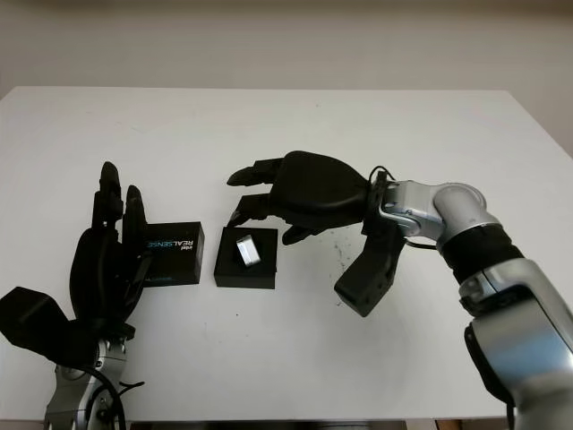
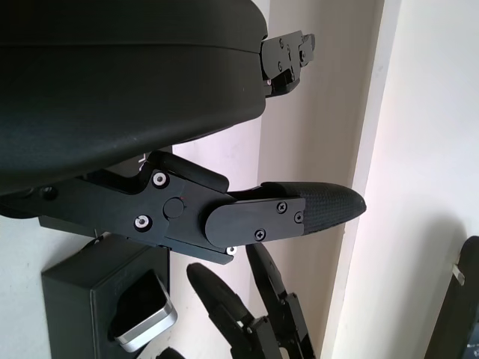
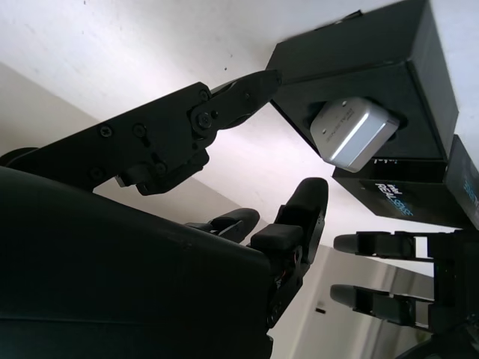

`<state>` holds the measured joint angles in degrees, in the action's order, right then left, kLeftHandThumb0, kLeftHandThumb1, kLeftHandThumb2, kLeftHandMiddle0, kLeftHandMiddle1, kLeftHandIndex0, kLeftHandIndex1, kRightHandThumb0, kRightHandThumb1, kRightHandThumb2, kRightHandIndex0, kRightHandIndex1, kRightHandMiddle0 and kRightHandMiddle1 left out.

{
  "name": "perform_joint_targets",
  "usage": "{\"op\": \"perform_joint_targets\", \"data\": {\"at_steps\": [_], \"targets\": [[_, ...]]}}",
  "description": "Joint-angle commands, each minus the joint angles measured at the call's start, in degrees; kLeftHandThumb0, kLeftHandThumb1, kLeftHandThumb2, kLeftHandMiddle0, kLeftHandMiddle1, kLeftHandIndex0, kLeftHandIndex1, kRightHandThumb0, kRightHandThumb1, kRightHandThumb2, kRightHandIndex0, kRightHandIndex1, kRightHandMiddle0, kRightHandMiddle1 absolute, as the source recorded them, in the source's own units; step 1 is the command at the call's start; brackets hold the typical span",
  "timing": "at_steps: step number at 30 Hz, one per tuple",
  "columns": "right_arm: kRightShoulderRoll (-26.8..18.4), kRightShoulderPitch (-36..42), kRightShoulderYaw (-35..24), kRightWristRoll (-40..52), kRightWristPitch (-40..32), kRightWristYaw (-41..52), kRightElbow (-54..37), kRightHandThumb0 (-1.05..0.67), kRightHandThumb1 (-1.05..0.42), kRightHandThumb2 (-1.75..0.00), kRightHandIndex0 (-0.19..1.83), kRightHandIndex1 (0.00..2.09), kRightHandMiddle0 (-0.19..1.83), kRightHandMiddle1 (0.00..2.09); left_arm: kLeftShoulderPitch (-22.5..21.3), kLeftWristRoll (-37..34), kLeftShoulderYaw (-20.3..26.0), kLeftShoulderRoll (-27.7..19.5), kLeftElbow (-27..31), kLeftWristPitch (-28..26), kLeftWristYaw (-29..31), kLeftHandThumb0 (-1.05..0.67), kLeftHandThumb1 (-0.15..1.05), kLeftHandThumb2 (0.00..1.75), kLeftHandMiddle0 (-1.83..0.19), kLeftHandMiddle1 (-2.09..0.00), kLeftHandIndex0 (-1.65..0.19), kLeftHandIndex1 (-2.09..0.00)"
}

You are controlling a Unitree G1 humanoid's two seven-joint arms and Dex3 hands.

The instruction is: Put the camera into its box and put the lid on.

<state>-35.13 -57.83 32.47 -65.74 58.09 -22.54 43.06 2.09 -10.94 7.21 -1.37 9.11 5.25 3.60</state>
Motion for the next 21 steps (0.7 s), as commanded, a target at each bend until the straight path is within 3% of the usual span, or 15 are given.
{"op": "perform_joint_targets", "data": {"at_steps": [1, 7, 21], "targets": [[0.3, -2.5, 1.6, -1.3, -0.3, -3.1, 1.6, -0.27, -0.82, -0.05, 0.39, 0.16, 0.43, 0.48, -0.7, 0.5, -0.2, 0.1, -0.1, 0.5, -0.1, -0.66, 1.05, 0.48, 0.19, 0.00, 0.19, 0.00], [1.6, -5.0, 5.4, -3.7, -0.9, -10.3, 4.2, -0.30, -0.84, -0.06, 0.39, 0.13, 0.45, 0.48, -0.9, 0.5, -0.2, 0.3, -0.4, 0.6, -0.3, -0.66, 1.05, 0.48, 0.19, 0.00, 0.19, 0.00], [1.9, -7.3, 8.1, -3.6, -1.7, -13.3, 4.8, -0.31, -0.83, -0.05, 0.38, 0.12, 0.42, 0.49, -1.4, 0.7, -0.3, 0.9, -1.6, 1.5, -0.7, -0.67, 1.05, 0.45, 0.19, 0.00, 0.19, 0.00]]}}
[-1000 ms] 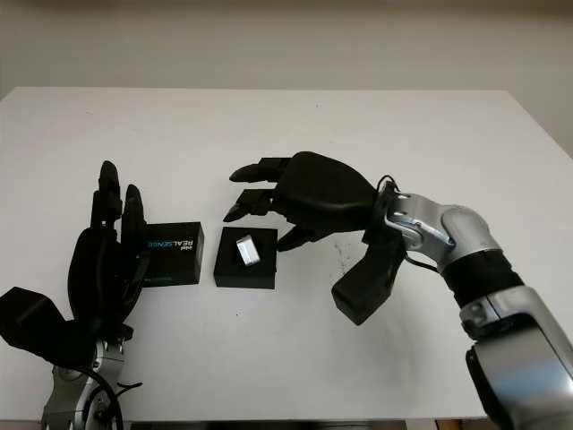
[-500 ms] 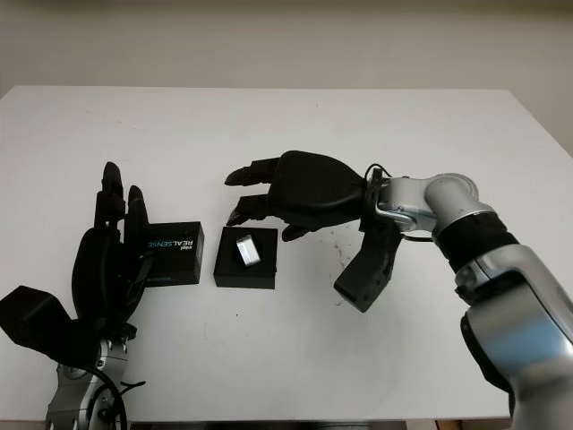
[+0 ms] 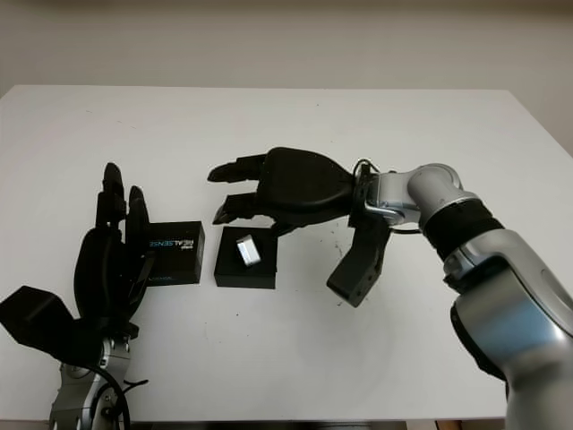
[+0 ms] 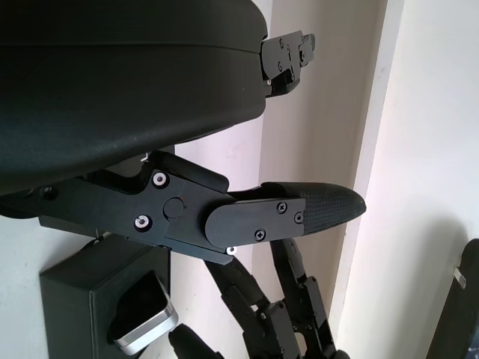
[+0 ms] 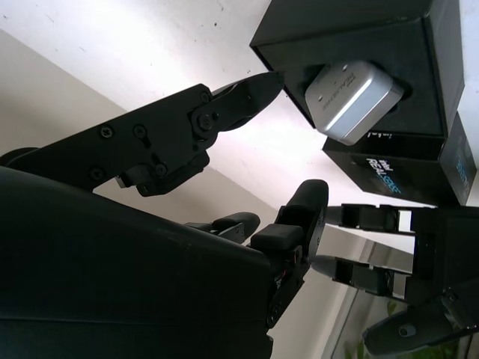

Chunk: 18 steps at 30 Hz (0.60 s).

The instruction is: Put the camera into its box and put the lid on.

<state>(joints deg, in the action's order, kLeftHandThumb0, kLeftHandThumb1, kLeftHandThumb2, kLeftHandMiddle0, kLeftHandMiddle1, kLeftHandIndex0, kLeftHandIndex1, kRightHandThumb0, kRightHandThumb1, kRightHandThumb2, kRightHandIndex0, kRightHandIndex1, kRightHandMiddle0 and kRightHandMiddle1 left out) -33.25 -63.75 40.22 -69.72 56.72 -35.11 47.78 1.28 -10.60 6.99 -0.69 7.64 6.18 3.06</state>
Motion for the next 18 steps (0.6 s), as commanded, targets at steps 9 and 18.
{"op": "perform_joint_targets", "data": {"at_steps": [9, 18], "targets": [[0.6, -1.1, 2.0, -0.8, 0.9, -4.5, 0.4, -0.35, -0.85, -0.05, 0.41, 0.13, 0.35, 0.80, -0.8, 0.3, -0.2, 0.7, -0.1, 0.4, -0.8, -0.68, 1.05, 0.44, 0.19, -0.02, 0.19, -0.02], [1.1, -1.4, 5.5, -2.4, 1.2, -6.6, 1.9, -0.37, -0.84, -0.05, 0.40, 0.14, 0.32, 0.90, -0.9, 0.8, -0.2, 0.7, -0.3, 0.5, -0.8, -0.68, 1.05, 0.45, 0.19, -0.01, 0.19, 0.00]]}}
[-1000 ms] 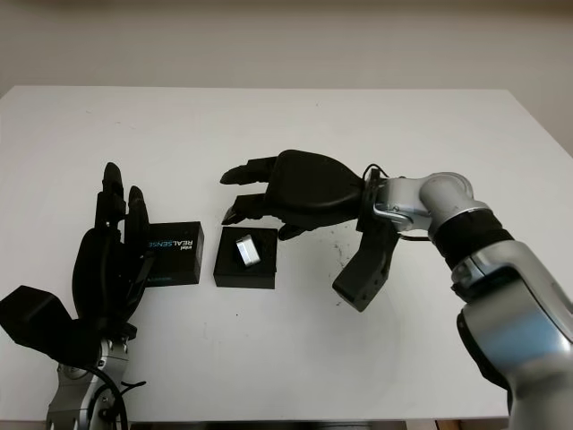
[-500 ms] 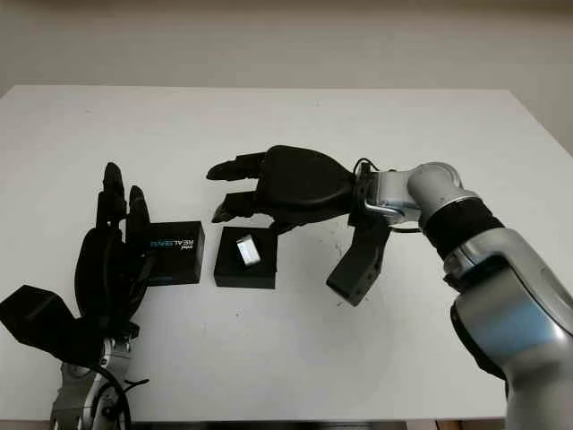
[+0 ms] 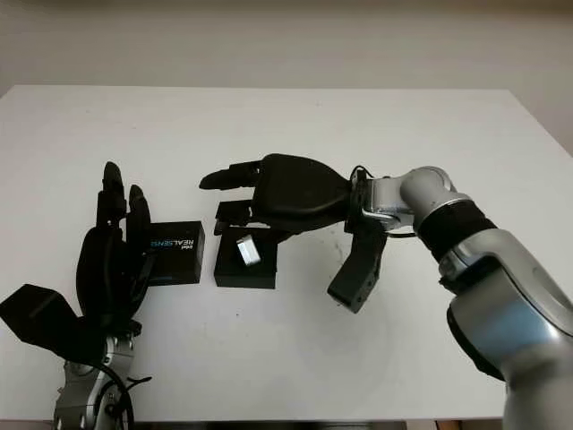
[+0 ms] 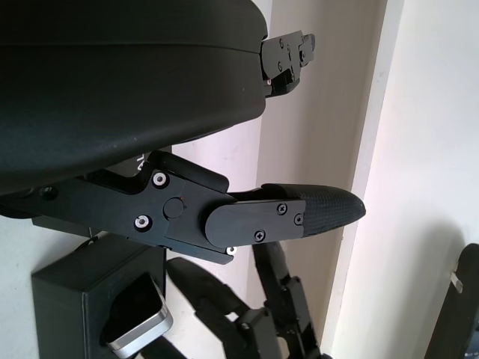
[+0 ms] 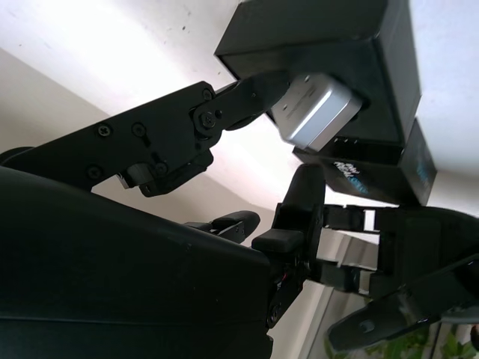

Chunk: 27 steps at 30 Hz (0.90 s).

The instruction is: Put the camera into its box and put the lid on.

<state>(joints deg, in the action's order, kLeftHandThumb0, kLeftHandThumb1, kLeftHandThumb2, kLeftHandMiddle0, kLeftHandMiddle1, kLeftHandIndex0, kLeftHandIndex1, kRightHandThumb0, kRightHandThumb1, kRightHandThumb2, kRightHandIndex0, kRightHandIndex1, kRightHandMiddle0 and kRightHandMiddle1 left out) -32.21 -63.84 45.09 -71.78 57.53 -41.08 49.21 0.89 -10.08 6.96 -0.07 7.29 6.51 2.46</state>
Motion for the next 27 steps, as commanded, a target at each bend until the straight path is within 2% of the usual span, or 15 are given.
{"op": "perform_joint_targets", "data": {"at_steps": [1, 13, 27], "targets": [[0.0, -1.3, 0.9, -0.4, 0.5, -0.9, 0.5, -0.36, -0.84, -0.05, 0.39, 0.14, 0.32, 0.90, -0.5, 0.3, -0.1, 0.2, 0.1, 0.1, -0.3, -0.68, 1.05, 0.45, 0.19, -0.01, 0.19, 0.00], [-0.2, -0.7, 3.0, -1.0, 1.8, 1.5, -1.1, -0.40, -0.84, -0.05, 0.39, 0.13, 0.31, 0.85, -0.3, 0.6, -0.3, 0.2, 0.1, 0.5, -0.3, -0.66, 1.05, 0.47, 0.19, -0.01, 0.19, -0.01], [1.1, -1.3, 5.8, -3.7, 0.3, -1.5, 0.2, -0.40, -0.85, -0.06, 0.44, 0.12, 0.41, 0.78, -0.3, 1.0, -0.5, 0.4, -0.2, 1.1, -0.7, -0.66, 1.05, 0.46, 0.19, -0.03, 0.19, -0.02]]}}
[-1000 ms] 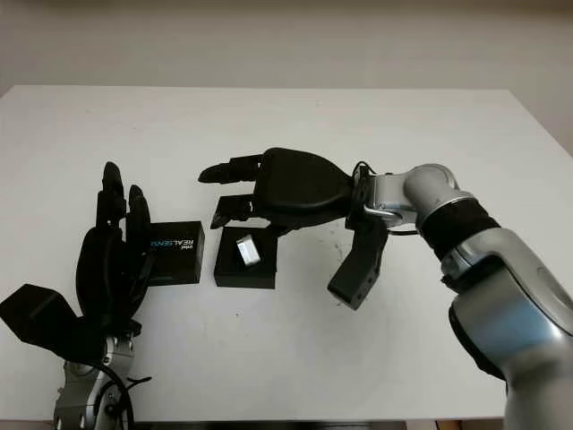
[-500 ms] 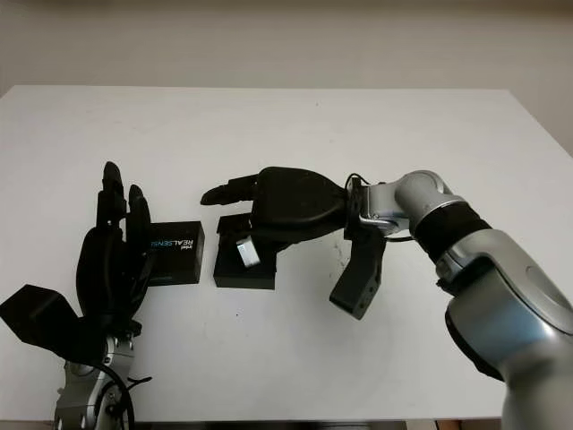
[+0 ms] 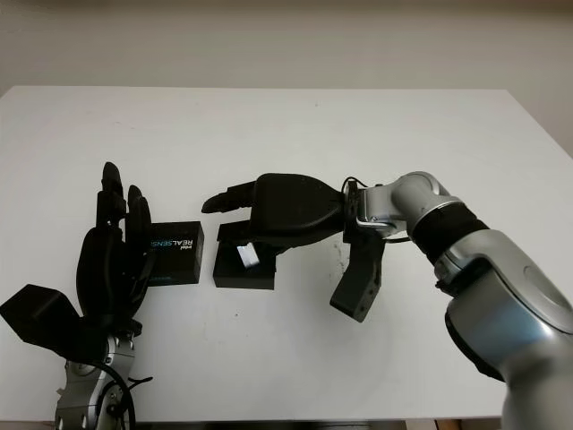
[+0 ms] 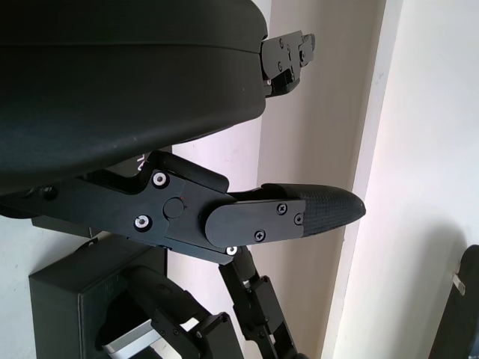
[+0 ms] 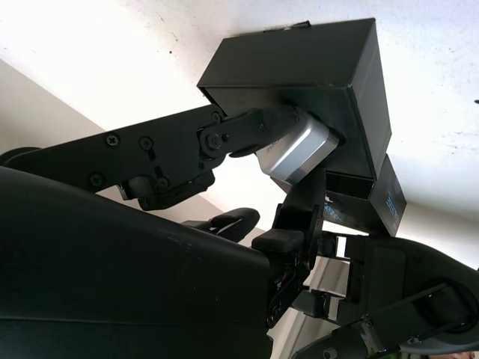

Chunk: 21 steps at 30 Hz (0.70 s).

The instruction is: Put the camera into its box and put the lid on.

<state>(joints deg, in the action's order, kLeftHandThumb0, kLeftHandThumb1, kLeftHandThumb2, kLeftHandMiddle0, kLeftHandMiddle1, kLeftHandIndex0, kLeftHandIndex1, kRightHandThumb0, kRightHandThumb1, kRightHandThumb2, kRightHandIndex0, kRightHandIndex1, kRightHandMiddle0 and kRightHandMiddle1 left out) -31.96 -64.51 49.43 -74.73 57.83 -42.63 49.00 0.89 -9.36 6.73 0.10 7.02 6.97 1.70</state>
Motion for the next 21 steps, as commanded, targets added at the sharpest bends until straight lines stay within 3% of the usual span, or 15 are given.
{"op": "perform_joint_targets", "data": {"at_steps": [1, 7, 10, 12, 21], "targets": [[1.0, -0.8, 1.8, -1.0, 0.0, -0.3, 0.6, -0.40, -0.86, -0.06, 0.43, 0.11, 0.42, 0.78, -0.2, 0.3, -0.4, 0.2, 0.1, 0.6, 0.0, -0.66, 1.05, 0.46, 0.19, -0.03, 0.19, -0.02], [1.9, -1.7, 4.1, -3.2, -1.3, -4.0, 1.4, -0.48, -0.88, -0.06, 0.48, 0.12, 0.61, 0.90, -0.3, 0.0, -0.3, 0.7, 0.3, 0.2, -0.2, -0.66, 1.05, 0.45, 0.19, -0.02, 0.19, -0.02], [2.2, -2.2, 5.1, -4.4, -2.2, -6.4, 1.6, -0.52, -0.88, -0.06, 0.52, 0.12, 0.67, 1.25, -0.1, 0.3, -0.4, 0.8, 0.5, 0.0, -0.6, -0.67, 1.05, 0.45, 0.19, -0.02, 0.19, -0.02], [2.4, -2.6, 6.1, -5.5, -3.1, -9.0, 1.8, -0.52, -0.88, -0.05, 0.56, 0.13, 0.67, 1.38, 0.0, 0.3, -0.5, 0.8, 0.5, 0.1, -0.7, -0.66, 1.05, 0.45, 0.19, -0.02, 0.19, -0.02], [3.5, -6.2, 11.5, -10.5, -7.6, -19.3, 6.0, -0.49, -0.91, -0.05, 0.55, 0.15, 0.57, 1.52, 0.0, 0.2, -0.5, 0.9, 0.2, 0.2, -0.7, -0.66, 1.05, 0.46, 0.19, -0.03, 0.19, -0.02]]}}
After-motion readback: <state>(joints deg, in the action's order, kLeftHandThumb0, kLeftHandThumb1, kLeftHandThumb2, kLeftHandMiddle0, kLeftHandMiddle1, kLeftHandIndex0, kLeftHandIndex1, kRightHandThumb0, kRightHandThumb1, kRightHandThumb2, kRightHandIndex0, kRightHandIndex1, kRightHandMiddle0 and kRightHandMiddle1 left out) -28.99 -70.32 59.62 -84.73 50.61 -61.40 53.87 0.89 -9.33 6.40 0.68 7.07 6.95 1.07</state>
